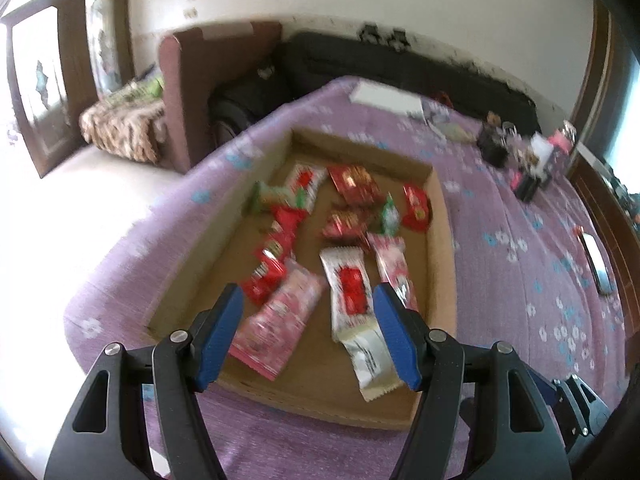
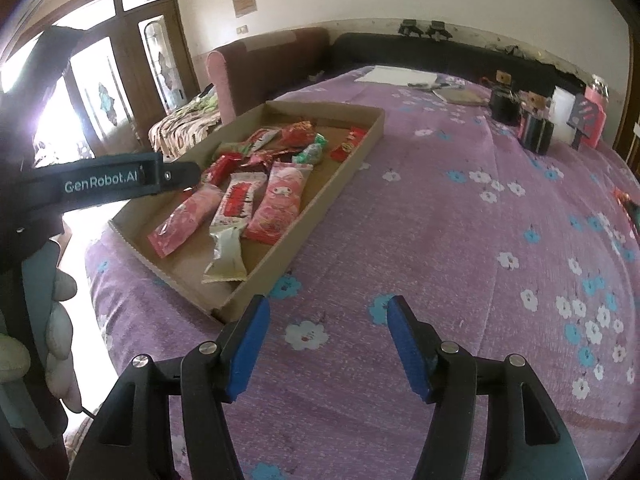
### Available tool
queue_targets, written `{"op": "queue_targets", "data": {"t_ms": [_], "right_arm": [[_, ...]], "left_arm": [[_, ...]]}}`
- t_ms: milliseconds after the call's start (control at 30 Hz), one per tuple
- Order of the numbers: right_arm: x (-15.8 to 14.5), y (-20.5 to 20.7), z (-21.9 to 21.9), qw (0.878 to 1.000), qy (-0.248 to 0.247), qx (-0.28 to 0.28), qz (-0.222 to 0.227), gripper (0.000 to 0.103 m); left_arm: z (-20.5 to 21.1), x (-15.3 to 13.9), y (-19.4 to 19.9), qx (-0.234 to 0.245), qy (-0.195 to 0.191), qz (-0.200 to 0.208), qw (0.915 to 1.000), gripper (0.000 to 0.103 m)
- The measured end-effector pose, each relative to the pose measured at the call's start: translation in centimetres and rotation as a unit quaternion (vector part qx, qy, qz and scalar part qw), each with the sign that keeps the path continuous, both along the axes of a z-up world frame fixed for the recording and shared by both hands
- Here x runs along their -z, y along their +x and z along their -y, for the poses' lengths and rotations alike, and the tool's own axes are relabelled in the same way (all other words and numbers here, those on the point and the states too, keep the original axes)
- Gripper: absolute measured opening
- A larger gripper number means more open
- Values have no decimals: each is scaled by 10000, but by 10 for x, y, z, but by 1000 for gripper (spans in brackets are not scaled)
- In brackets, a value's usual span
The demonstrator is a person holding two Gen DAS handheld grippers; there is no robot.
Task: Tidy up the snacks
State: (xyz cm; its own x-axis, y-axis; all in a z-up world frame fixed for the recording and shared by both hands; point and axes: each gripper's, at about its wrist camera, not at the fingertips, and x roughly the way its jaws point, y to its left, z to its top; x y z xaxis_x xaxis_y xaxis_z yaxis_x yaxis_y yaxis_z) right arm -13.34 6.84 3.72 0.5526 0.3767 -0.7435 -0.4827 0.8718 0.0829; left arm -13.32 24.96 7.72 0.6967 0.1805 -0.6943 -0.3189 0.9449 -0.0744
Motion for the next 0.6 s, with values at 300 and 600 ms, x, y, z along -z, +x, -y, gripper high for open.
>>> {"op": "queue_targets", "data": {"t_ms": [300,600], "right_arm": [[-25,-8,-15,9987,-28,-223,448,70],[-41,-15,-25,9970,26,-366,680,71]], "left_arm": [[-6,-63,-66,-779,618,2015,9744,103],[-36,-63,-49,-465,-393,1718,9833,103]]}}
